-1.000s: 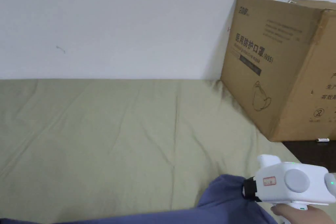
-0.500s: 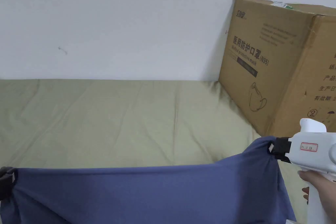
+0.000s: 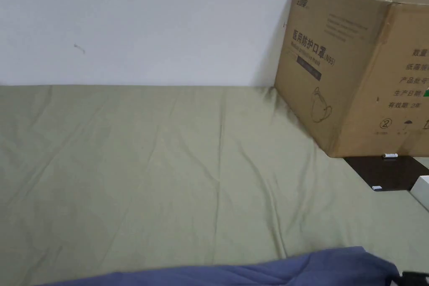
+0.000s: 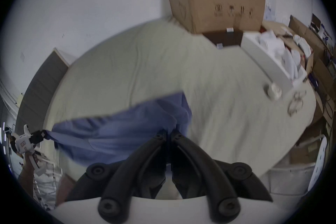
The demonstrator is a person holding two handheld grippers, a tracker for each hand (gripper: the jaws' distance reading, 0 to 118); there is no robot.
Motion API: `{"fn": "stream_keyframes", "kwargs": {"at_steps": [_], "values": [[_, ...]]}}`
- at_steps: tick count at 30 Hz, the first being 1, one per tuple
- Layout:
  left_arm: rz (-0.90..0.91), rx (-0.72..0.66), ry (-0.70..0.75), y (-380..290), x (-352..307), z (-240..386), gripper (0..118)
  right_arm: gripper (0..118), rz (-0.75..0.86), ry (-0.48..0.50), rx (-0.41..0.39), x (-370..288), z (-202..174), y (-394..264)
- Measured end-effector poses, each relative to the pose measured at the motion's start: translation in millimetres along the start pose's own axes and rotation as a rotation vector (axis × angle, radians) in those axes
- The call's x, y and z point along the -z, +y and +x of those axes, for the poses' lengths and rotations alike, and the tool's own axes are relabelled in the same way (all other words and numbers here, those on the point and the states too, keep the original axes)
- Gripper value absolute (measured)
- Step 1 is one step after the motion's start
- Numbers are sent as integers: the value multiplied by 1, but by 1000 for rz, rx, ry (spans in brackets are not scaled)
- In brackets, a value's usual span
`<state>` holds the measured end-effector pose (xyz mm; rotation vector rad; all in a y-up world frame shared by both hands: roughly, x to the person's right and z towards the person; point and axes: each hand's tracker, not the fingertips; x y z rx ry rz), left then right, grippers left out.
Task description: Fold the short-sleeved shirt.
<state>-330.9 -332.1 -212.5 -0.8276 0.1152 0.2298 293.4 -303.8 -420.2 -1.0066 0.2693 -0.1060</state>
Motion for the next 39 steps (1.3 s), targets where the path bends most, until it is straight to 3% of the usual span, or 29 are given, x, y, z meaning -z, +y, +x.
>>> {"fn": "stream_keyframes", "kwargs": {"at_steps": [7, 8, 10, 11, 12, 14, 20, 22, 25, 26, 29, 30, 31, 32, 34, 36, 39], "values": [[-53, 41, 38, -30, 14, 7, 2, 3, -154, -71, -70, 37, -1, -22], [-54, 44, 43, -30, 16, 8, 10, 5, -151, -80, -75, 41, -3, -20], [-58, 66, 77, -30, 18, 10, 48, 15, -205, -104, -110, 46, -8, -14], [-66, 76, 88, -30, 17, 11, 78, 38, -189, -118, -114, 51, -4, -13], [-68, 77, 87, -29, 15, 11, 96, 64, -180, -126, -129, 49, -5, -11], [-44, 66, 78, -26, 3, 18, 116, 116, -140, -146, -156, 42, -8, -8], [162, -31, 34, 1, -41, 32, 115, 118, 188, -14, -123, -16, -41, -2], [301, -69, 27, 10, -60, 45, 115, 118, 407, 66, -135, -39, -60, -9], [584, -97, 35, 14, -88, 68, 108, 116, 749, 55, -134, -68, -99, -34], [672, -91, 48, 13, -95, 76, 91, 109, 808, 70, -133, -73, -110, -38], [814, -21, 106, 11, -105, 102, 67, 95, 938, 81, -123, -76, -135, -53], [823, 16, 131, 11, -100, 105, 36, 68, 956, 76, -138, -78, -142, -55], [817, 49, 165, 11, -99, 112, 7, 32, 940, 65, -158, -76, -150, -54], [819, 79, 178, 9, -99, 117, 1, 4, 909, 62, -181, -75, -153, -51], [797, 96, 86, 7, -99, 120, 0, 4, 835, 99, -180, -75, -155, -48], [787, 121, 127, 4, -102, 124, 0, 4, 825, 126, -130, -76, -153, -44], [775, 99, 145, 15, -114, 111, 0, 4, 856, 108, -142, -84, -150, -45]]}}
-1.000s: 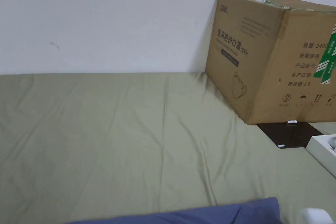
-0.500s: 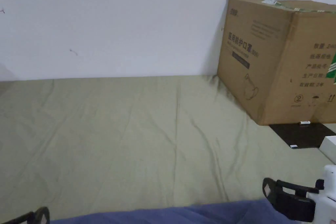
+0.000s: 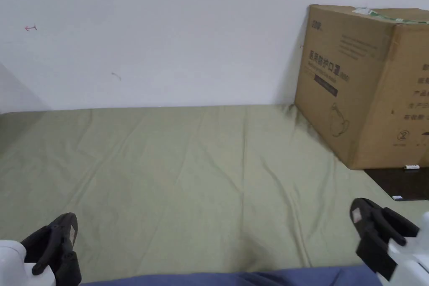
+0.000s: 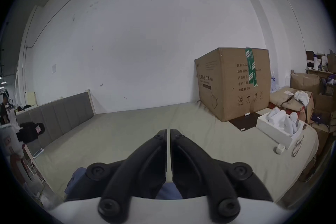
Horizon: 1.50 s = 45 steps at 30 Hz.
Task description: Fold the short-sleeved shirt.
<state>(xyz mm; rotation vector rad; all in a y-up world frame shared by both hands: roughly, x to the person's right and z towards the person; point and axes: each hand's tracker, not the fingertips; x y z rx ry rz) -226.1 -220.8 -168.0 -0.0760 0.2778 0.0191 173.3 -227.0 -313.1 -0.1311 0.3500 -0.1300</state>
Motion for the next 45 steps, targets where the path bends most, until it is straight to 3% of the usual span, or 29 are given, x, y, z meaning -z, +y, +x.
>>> {"fn": "stream_keyframes", "kwargs": {"at_steps": [4, 6, 9, 11, 12, 13, 14, 15, 16, 20, 24, 26, 30, 31, 32, 33, 34, 35, 36, 40, 43, 45], "values": [[-107, -65, -23, 19, 21, -47, 0, 4, 21, 22, -31, -9, 2, 12], [-289, -142, -111, 14, 44, -82, 0, 4, 6, 42, -24, -11, 3, 15], [-596, -404, -248, -17, 79, -135, 0, 4, -39, 55, -29, -10, 2, 13], [-689, -565, -285, -48, 94, -162, 5, 4, -86, 67, -76, -5, -1, 12], [-731, -618, -297, -65, 100, -174, 25, 4, -99, 75, -110, 0, -2, 11], [-762, -657, -311, -79, 104, -182, 57, 4, -109, 80, -135, 3, -3, 11], [-785, -674, -307, -94, 109, -190, 100, 4, -114, 76, -144, 6, -4, 12], [-808, -702, -317, -107, 109, -191, 117, 4, -120, 73, -140, 9, -6, 14], [-831, -734, -330, -120, 111, -193, 118, 4, -128, 76, -135, 11, -7, 16], [-791, -978, -390, -170, 116, -204, 118, 4, -136, 101, -101, 14, -20, 24], [-818, -1198, -530, -223, 133, -203, 118, 4, -159, 147, -172, 20, -37, 30], [-726, -1223, -647, -225, 138, -196, 118, 4, -171, 160, -181, 21, -44, 33], [-820, -1245, -769, -236, 159, -160, 114, 4, -212, 220, -85, 25, -53, 41], [-826, -1235, -775, -238, 165, -153, 109, 4, -217, 225, -74, 26, -55, 43], [-832, -1213, -766, -241, 170, -149, 87, 4, -220, 226, -64, 27, -56, 44], [-850, -1174, -694, -244, 172, -149, 50, 4, -223, 225, -54, 29, -56, 45], [-880, -1134, -593, -250, 175, -148, 4, 4, -226, 224, -44, 30, -56, 46], [-960, -1013, -436, -258, 173, -143, 3, 4, -230, 222, -34, 32, -56, 46], [-871, -1103, -597, -259, 169, -141, 4, 4, -233, 218, -29, 32, -55, 46], [-883, -998, -512, -236, 166, -135, 4, 4, -256, 194, -5, 32, -49, 42], [-871, -749, -402, -194, 156, -128, 4, 4, -267, 182, 11, 33, -42, 40], [-861, -511, -297, -163, 145, -125, 4, 4, -274, 174, 20, 31, -37, 38]]}}
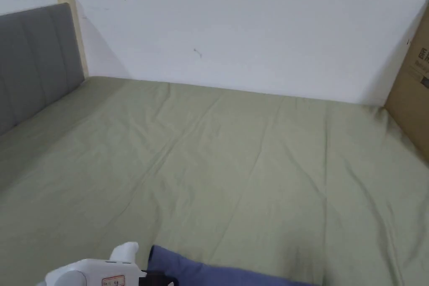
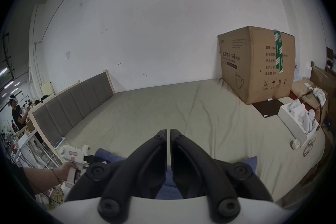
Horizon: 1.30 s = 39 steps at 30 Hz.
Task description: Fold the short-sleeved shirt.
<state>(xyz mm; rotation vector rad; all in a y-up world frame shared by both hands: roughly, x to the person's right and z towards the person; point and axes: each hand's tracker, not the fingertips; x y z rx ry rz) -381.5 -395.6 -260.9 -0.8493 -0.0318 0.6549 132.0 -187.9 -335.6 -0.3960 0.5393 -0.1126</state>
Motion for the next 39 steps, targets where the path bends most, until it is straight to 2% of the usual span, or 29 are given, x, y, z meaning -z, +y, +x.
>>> {"fn": "stream_keyframes", "kwargs": {"at_steps": [1, 3, 5, 6, 10, 14, 15, 16, 17, 18, 19, 20, 25, 27, 28, 29, 31, 32, 33, 35, 38, 39], "values": [[4, 98, 128, 1, -10, 10, 4, 4, -4, 0, 5, 0, 2, -1], [15, 354, 474, -1, -25, 25, 4, 4, -12, 8, 17, -1, 7, -7], [-17, 504, 717, -5, -26, 35, 4, 4, -27, 11, 30, 0, 11, -13], [-30, 501, 709, -6, -28, 34, 4, 4, -37, 14, 38, 0, 13, -16], [21, 335, 479, 4, -43, 72, 4, 4, -54, 15, 66, -4, 23, -24], [7, 194, 107, 14, -26, 139, 5, 4, -51, 12, 94, -12, 35, -26], [-39, 146, 27, 15, -12, 153, 14, 4, -49, 12, 100, -15, 39, -26], [-81, 107, -40, 15, 2, 165, 39, 4, -46, 10, 104, -17, 41, -27], [-114, 88, -97, 13, 18, 177, 87, 4, -43, 8, 110, -19, 43, -27], [-150, 77, -131, 11, 37, 188, 113, 4, -40, 7, 118, -22, 46, -27], [-180, 87, -128, 7, 49, 198, 118, 4, -38, 7, 125, -24, 48, -28], [-177, 100, -145, 4, 54, 207, 111, 4, -37, 5, 132, -26, 51, -29], [-137, 158, -149, 11, 52, 230, 111, 4, -34, -9, 160, -33, 60, -32], [-89, 200, -85, 13, 38, 224, 111, 4, -36, -11, 173, -33, 64, -33], [-51, 215, -35, 15, 29, 219, 105, 4, -38, -14, 176, -32, 66, -33], [9, 233, 2, 16, 19, 212, 78, 4, -37, -16, 178, -32, 67, -34], [98, 291, 93, 9, 7, 201, 8, 4, -36, -15, 177, -31, 69, -35], [93, 321, 161, 6, 5, 198, 1, 4, -36, -16, 175, -31, 70, -35], [75, 363, 236, 2, 8, 195, 1, 4, -37, -16, 173, -30, 70, -35], [31, 399, 256, -12, 14, 190, 1, 4, -44, -10, 171, -29, 72, -36], [-69, 381, 117, -26, 41, 189, 1, 4, -60, -12, 167, -25, 72, -37], [-118, 389, 110, -31, 54, 193, 1, 4, -63, -14, 167, -25, 71, -38]]}}
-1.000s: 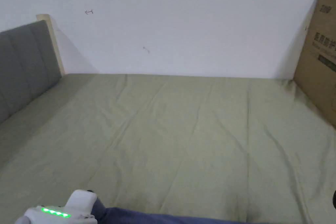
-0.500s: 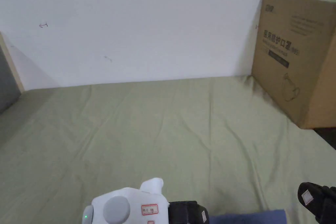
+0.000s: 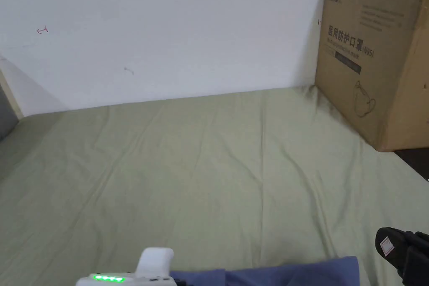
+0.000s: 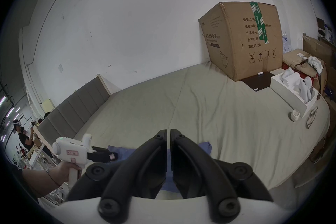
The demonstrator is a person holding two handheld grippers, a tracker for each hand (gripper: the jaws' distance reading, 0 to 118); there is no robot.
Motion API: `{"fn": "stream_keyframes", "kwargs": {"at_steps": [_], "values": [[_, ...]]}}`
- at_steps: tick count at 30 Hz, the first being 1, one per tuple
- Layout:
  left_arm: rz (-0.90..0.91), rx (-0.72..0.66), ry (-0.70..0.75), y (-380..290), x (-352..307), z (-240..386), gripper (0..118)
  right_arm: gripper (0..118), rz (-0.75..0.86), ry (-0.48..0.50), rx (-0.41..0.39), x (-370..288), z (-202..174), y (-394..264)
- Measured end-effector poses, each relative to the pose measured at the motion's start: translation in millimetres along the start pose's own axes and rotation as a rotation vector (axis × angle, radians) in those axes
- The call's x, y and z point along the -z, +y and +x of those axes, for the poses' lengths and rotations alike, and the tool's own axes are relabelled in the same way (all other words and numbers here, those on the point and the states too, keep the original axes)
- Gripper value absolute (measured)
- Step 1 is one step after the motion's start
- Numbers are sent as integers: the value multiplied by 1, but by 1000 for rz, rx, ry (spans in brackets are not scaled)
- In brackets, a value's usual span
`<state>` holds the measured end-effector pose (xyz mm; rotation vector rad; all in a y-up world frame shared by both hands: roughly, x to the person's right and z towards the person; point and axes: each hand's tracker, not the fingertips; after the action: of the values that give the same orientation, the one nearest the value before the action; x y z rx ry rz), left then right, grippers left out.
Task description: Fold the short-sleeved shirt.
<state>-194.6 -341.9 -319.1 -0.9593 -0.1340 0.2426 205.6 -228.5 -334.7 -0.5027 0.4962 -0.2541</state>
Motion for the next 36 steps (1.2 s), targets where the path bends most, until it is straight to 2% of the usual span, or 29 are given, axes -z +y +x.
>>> {"fn": "stream_keyframes", "kwargs": {"at_steps": [4, 7, 11, 13, 17, 21, 22, 24, 26, 27, 28, 29, 32, 36], "values": [[-138, 22, -50, -10, 60, 24, 1, 4, -7, 1, 12, -1, -2, -4], [-71, 42, -43, -5, 61, 43, 1, 4, -27, -8, -9, 0, -6, -8], [-75, -73, -378, -2, 51, 51, 1, 4, -47, 0, -32, 2, -14, -11], [-46, -41, -416, -2, 41, 56, 1, 4, -55, 9, -34, 6, -15, -11], [30, -89, -424, 3, 9, 31, 1, 4, -46, 27, -30, 7, -20, -7], [124, -184, -373, 7, -36, -29, 2, 4, -44, 30, -43, 8, -25, -4], [144, -205, -365, 6, -45, -46, 7, 4, -45, 30, -47, 9, -26, -4], [172, -263, -353, 0, -63, -84, 57, 4, -53, 29, -50, 12, -28, -5], [153, -334, -336, -8, -67, -116, 83, 4, -61, 32, -49, 14, -31, -7], [133, -363, -335, -15, -68, -131, 112, 4, -66, 33, -50, 15, -33, -7], [124, -395, -349, -24, -67, -144, 118, 4, -70, 36, -51, 16, -35, -7], [153, -443, -377, -26, -62, -157, 116, 4, -75, 40, -51, 17, -36, -7], [90, -590, -423, -45, -38, -178, 118, 4, -88, 49, -54, 21, -41, -7], [-14, -674, -562, -63, 14, -202, 118, 4, -103, 46, -74, 25, -49, -6]]}}
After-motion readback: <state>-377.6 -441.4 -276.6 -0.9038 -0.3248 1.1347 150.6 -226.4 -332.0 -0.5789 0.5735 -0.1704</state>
